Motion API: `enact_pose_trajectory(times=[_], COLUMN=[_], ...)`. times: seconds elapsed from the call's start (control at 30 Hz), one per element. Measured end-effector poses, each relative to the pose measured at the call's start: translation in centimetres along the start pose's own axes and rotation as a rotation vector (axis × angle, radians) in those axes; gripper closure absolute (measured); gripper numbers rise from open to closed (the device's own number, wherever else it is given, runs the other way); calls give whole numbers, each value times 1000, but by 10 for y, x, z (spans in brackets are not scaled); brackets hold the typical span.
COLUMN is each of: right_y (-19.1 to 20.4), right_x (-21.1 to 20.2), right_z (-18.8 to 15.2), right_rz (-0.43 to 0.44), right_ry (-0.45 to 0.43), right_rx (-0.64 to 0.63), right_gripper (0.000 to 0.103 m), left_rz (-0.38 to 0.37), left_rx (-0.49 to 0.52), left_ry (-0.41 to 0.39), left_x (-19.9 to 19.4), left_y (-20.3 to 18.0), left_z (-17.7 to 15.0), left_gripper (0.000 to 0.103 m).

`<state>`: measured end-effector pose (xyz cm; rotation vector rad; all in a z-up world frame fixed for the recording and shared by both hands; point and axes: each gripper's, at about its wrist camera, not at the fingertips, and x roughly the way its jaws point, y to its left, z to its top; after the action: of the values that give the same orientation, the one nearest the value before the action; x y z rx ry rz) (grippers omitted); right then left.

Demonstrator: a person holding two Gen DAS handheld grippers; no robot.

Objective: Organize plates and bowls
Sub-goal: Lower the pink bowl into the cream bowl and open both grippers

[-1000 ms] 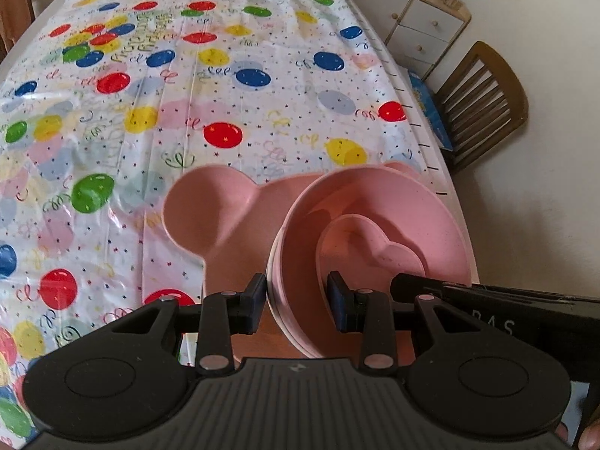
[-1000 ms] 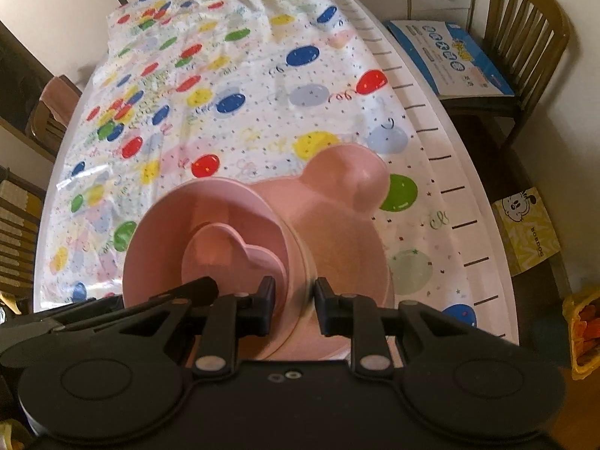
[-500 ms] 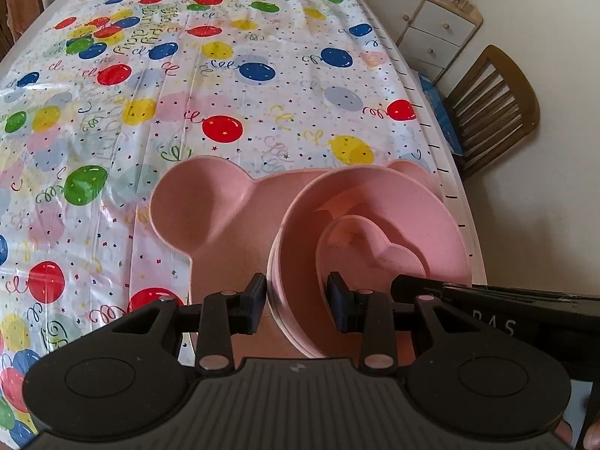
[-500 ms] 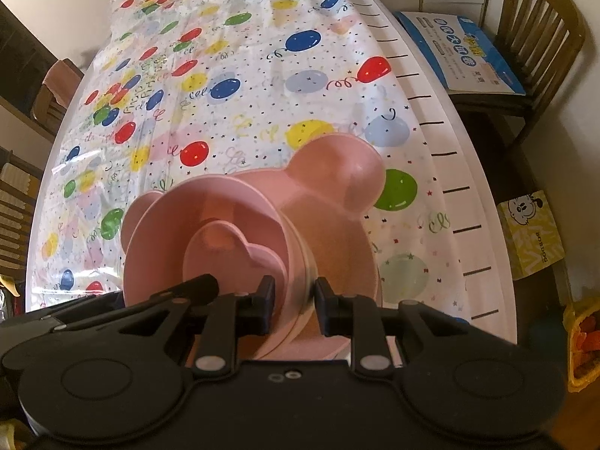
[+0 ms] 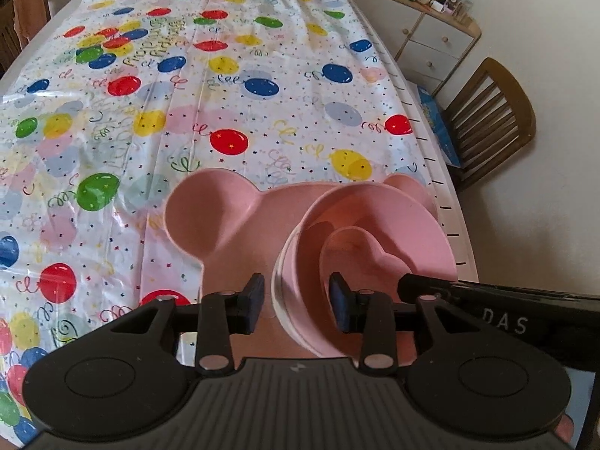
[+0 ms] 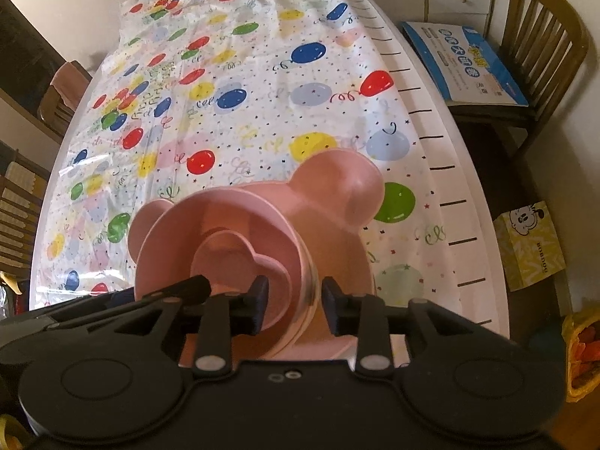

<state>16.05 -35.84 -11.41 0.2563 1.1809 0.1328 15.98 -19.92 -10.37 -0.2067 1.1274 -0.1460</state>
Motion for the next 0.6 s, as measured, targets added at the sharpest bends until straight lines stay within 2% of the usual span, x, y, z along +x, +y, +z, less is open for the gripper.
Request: enact_pose_trajectory(times=[0.2, 0.33, 0.43, 0.6], right_y=[7, 17, 22, 25], right_x=[-25, -42, -53, -70], right_z=[-13, -25, -37, -56], right_rz=[5, 12, 13, 31], right_ry=[-73, -134, -180, -251], right_rx=[-13, -39, -50, -60], right_gripper=[65, 62, 57, 49], left_rz=[-22, -33, -37, -45], left_rx=[52, 86, 116, 149], left_ry=[-31, -66, -94, -138], left_x=[-23, -43, -58, -79], left_y=[4, 9, 12, 18], left_z=[-9, -18, -25, -39], left_gripper=[60, 50, 50, 40])
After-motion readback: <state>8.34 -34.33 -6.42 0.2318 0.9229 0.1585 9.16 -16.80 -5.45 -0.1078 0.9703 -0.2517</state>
